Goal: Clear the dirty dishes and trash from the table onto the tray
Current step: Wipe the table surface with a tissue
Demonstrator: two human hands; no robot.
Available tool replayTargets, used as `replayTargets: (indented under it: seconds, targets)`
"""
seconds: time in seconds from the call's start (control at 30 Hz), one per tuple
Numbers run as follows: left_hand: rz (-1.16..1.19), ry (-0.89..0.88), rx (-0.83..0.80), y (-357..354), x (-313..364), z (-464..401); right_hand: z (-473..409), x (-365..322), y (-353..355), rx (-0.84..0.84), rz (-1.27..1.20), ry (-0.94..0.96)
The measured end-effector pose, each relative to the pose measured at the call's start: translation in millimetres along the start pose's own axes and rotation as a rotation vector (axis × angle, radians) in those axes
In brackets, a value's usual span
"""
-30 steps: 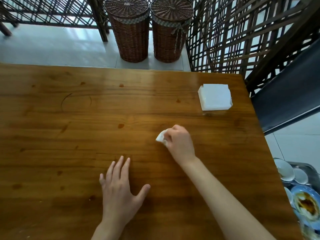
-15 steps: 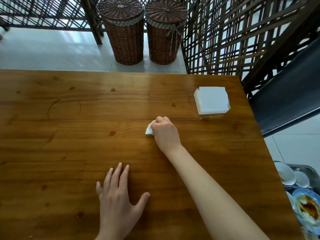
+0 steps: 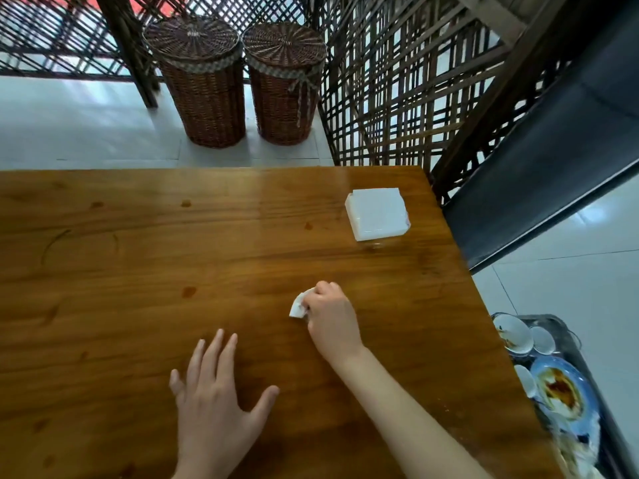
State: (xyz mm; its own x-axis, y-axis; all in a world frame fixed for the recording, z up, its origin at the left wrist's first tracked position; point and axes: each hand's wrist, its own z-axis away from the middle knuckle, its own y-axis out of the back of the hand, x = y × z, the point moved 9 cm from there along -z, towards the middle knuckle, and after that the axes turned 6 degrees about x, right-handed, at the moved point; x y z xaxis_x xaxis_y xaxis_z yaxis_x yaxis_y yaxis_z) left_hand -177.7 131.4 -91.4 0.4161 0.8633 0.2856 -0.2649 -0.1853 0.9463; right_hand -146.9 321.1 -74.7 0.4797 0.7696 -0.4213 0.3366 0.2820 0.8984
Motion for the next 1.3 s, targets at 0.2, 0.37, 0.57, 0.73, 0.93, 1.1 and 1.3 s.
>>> replayTargets:
  seconds: [0.2, 0.37, 0.57, 0.73, 0.93, 1.1, 1.3]
  targets:
    - [-0.004, -0.049, -0.017, -3.2, 16.5, -8.6, 3.8, 50.9, 50.8, 0.177, -0.061, -0.183]
    - [-0.017, -0.106, -0.067, -12.7, 36.4, -10.2, -9.9, 155.2, 102.5, 0.322, 0.050, -0.434]
    - [-0.060, -0.127, -0.095, -18.1, 49.5, -10.8, -31.0, 215.5, 114.3, 0.320, 0.133, -0.529]
    - [-0.050, -0.121, -0.083, -16.2, 50.1, -11.8, -47.5, 229.2, 111.1, 0.304, 0.095, -0.545]
    - [-0.017, -0.135, -0.077, -21.4, 64.3, -5.9, -44.6, 201.3, 95.8, 0.254, 0.166, -0.365]
    - [0.005, -0.164, -0.068, -24.1, 78.2, -0.6, -21.7, 174.1, 80.7, 0.224, 0.114, -0.291]
    - [0.021, -0.169, -0.061, -25.3, 90.8, -1.4, 23.2, 123.4, 63.2, 0.057, -0.014, -0.134]
